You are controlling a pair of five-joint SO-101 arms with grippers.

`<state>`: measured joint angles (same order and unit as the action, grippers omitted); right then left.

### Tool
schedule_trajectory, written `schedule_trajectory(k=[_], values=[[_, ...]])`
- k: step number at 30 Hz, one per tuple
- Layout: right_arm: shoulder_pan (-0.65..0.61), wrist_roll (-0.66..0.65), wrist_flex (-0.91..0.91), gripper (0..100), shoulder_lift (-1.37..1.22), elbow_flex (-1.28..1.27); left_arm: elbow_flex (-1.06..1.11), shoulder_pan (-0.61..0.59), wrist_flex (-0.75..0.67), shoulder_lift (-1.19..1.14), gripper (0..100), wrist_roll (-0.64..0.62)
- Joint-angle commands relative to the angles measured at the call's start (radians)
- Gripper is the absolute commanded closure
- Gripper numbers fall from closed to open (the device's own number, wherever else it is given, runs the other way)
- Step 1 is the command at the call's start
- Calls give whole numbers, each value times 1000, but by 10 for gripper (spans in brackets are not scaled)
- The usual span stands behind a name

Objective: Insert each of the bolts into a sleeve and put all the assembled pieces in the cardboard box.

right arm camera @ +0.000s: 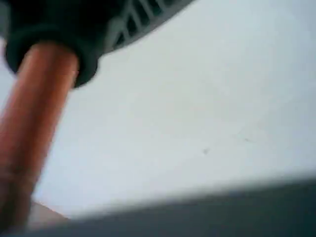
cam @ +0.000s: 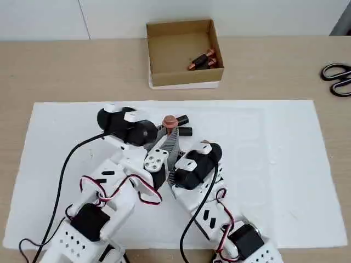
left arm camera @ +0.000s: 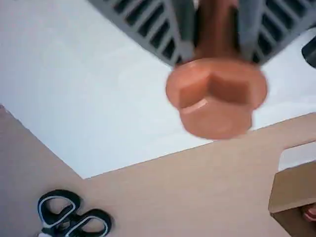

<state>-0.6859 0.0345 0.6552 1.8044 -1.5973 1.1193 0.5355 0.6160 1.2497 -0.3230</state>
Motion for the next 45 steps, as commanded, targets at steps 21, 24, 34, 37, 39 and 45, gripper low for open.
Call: schedule_trajectory(k=[21, 24, 34, 37, 39, 45], values=[[-1, 9, -28, 995, 10, 8, 24, -11, -63, 86, 994, 6], [-2, 9, -28, 995, 10, 8, 54, -11, -87, 86, 994, 6], [-2, 9, -28, 995, 10, 8, 79, -8, -94, 84, 994, 6], [-2, 9, -28, 995, 10, 8, 91, 3, -94, 86, 994, 6], [-2, 9, -28, 995, 10, 8, 93, 18, -94, 86, 994, 6], [-2, 9, -28, 995, 10, 8, 94, 23, -92, 86, 994, 5]])
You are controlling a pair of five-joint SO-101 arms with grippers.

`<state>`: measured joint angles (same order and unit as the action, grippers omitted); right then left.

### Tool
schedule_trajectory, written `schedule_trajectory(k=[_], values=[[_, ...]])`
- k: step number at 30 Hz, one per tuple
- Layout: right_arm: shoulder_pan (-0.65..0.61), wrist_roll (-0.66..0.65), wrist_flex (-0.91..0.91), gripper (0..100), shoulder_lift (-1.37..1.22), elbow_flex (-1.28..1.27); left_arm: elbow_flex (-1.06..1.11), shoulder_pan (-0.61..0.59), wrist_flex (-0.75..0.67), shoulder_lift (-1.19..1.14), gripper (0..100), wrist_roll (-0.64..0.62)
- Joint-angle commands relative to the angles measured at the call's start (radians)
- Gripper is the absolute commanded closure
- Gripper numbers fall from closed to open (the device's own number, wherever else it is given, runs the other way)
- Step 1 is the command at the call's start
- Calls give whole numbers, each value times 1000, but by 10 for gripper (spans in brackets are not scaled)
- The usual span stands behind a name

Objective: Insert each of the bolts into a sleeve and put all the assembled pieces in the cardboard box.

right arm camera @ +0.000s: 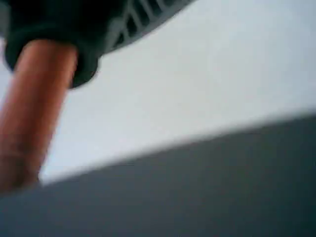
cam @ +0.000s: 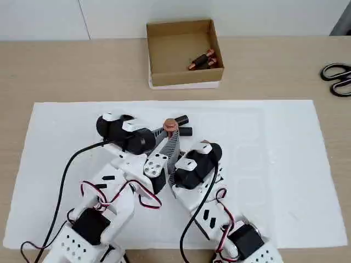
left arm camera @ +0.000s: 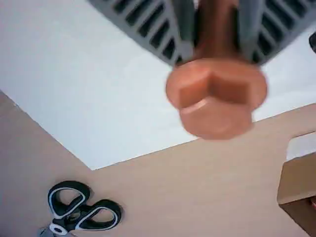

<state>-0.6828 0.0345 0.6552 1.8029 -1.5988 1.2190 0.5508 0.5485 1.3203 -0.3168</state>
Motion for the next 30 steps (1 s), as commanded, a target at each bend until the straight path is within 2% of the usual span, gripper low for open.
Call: schedule_trajectory(k=[1, 30], values=[[-5, 9, -28, 995, 12, 9, -4, 8, -23, 15, 994, -2], [-4, 9, -62, 995, 12, 6, 18, 3, 61, 17, 994, -6]])
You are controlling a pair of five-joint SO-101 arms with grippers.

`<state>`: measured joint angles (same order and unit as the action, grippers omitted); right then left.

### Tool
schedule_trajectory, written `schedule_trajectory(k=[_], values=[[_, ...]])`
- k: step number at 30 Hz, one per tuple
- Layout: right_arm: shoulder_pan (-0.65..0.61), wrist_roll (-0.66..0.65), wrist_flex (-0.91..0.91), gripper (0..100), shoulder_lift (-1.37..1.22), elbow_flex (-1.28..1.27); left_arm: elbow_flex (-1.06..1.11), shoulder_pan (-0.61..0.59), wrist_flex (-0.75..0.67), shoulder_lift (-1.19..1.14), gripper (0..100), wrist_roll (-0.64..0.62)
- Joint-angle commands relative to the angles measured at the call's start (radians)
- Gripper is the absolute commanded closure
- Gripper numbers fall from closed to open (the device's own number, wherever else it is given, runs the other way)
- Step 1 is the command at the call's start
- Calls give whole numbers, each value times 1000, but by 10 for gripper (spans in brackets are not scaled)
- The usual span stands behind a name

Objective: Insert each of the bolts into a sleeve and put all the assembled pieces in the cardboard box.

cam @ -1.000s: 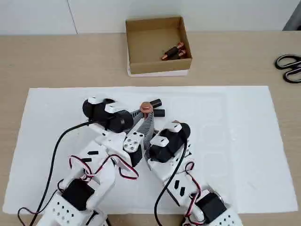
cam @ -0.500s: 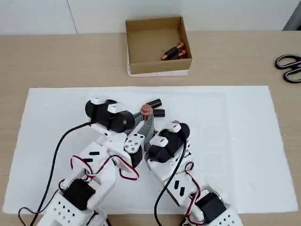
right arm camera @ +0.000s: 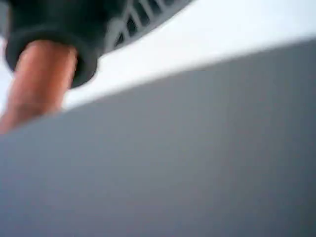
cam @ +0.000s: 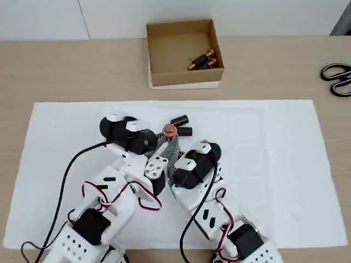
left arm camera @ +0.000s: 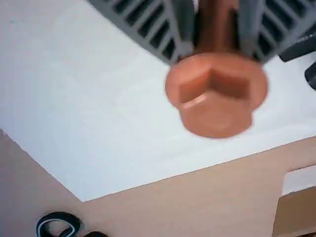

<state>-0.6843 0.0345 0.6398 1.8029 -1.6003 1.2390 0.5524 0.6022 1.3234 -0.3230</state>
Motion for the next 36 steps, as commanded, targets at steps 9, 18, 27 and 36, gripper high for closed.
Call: schedule_trajectory(k=[9, 18, 27, 36], values=[[-2, 9, -47, 995, 12, 6, 24, 2, 21, 14, 994, 0], [-2, 9, -47, 995, 12, 6, 22, 2, 101, 14, 994, 2], [-2, 9, -47, 995, 12, 6, 22, 2, 109, 14, 993, 3], [-2, 9, -45, 995, 12, 6, 18, 6, 183, 14, 795, 3]])
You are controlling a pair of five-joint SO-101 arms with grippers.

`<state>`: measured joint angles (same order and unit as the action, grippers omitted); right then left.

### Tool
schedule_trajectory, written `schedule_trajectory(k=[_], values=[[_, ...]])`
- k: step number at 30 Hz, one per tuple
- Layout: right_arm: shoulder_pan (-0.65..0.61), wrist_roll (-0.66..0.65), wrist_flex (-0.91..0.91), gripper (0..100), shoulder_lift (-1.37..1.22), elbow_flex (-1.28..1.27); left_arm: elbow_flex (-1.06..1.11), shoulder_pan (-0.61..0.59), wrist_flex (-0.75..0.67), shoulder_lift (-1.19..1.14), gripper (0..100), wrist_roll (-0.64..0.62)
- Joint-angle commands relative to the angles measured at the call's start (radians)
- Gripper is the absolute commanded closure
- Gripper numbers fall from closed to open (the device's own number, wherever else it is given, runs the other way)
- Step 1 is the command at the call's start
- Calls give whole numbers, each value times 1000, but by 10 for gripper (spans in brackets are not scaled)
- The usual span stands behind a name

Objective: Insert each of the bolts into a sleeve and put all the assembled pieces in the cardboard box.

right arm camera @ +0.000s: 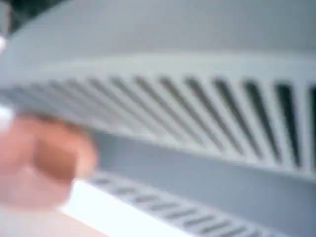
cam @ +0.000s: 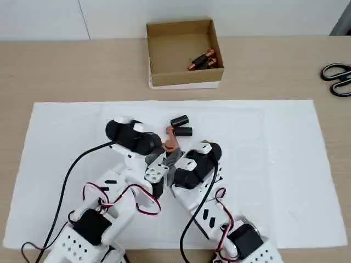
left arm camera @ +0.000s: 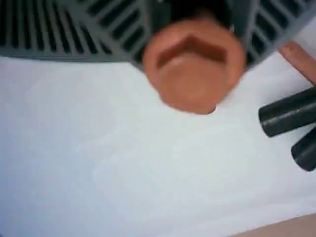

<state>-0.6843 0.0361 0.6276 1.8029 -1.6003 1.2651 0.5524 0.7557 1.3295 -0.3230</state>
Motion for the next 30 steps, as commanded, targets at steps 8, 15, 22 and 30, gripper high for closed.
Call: schedule_trajectory(k=[8, 15, 22, 30], values=[[-2, 8, -31, 995, 12, 6, -73, 0, 69, 8, 773, 2], [-2, 8, -28, 995, 12, 6, -168, -178, 161, 8, 772, -2], [-2, 8, -28, 995, 12, 3, -166, -331, 161, 8, 772, -94], [107, 0, -30, 995, 12, 23, -168, -667, 164, 8, 773, -89]])
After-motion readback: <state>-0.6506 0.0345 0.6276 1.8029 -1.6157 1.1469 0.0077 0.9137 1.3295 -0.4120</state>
